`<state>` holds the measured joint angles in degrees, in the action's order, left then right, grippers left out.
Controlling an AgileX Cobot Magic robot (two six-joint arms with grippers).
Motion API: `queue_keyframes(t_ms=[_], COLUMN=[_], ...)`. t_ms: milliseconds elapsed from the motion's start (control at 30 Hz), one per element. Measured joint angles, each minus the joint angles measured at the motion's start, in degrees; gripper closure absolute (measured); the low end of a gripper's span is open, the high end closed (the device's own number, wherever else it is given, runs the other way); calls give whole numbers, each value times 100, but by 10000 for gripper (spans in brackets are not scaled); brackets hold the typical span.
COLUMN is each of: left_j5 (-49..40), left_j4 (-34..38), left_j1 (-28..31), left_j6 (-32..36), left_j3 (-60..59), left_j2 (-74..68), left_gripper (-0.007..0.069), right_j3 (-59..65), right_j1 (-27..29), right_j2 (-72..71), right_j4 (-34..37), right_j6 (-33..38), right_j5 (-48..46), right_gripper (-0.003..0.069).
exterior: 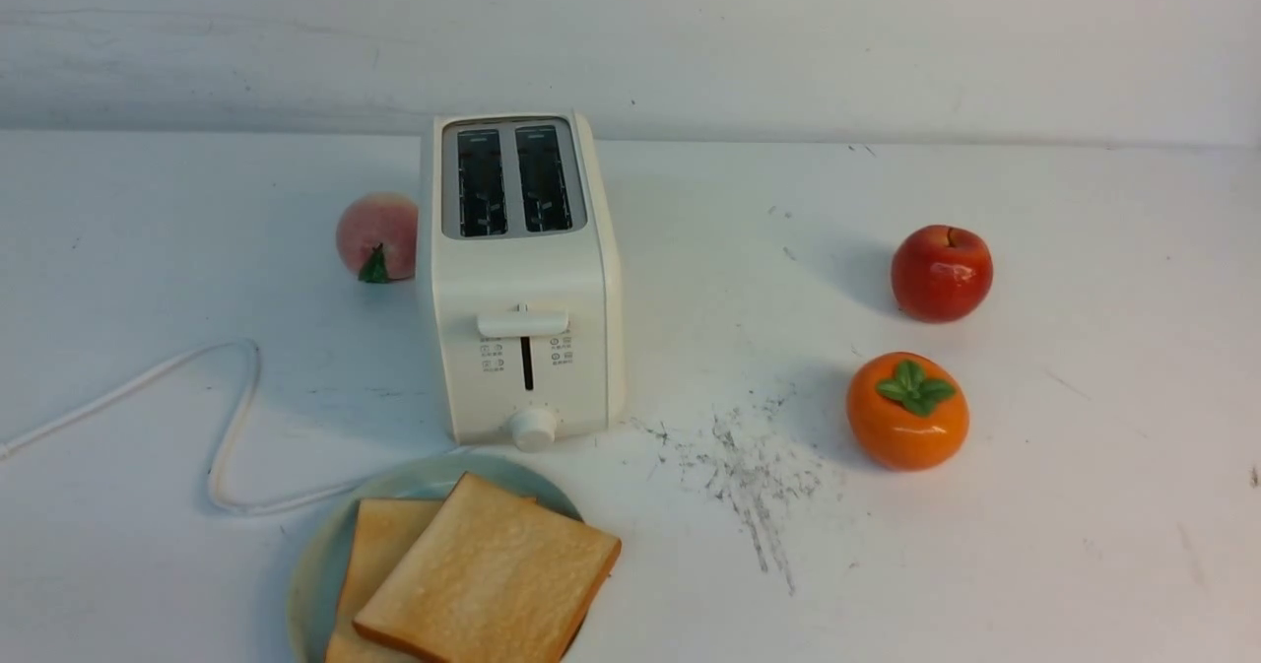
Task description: Take toasted bread from bread machine on white table place on plate.
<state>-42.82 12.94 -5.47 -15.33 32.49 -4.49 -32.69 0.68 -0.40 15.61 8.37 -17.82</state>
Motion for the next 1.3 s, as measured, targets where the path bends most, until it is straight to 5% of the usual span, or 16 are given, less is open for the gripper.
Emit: queue_keyframes(t_ms=[467, 833, 1300], left_j5=[407, 2342, 2050], left_j4=[-286, -977, -1081], left_j1=[0, 0, 0], left_j6=[126, 126, 126], left_j3=[-336, -2952, -3423], left_j2=[0, 498, 504], left_gripper=[623, 617, 607], right_j3=[2, 2, 9], right_j1=[0, 0, 5], right_j2=[0, 0, -5], right_j4=[1, 1, 1], right_j6=[0, 0, 0], right_j5=[5, 5, 7], right_gripper=[625, 608, 591])
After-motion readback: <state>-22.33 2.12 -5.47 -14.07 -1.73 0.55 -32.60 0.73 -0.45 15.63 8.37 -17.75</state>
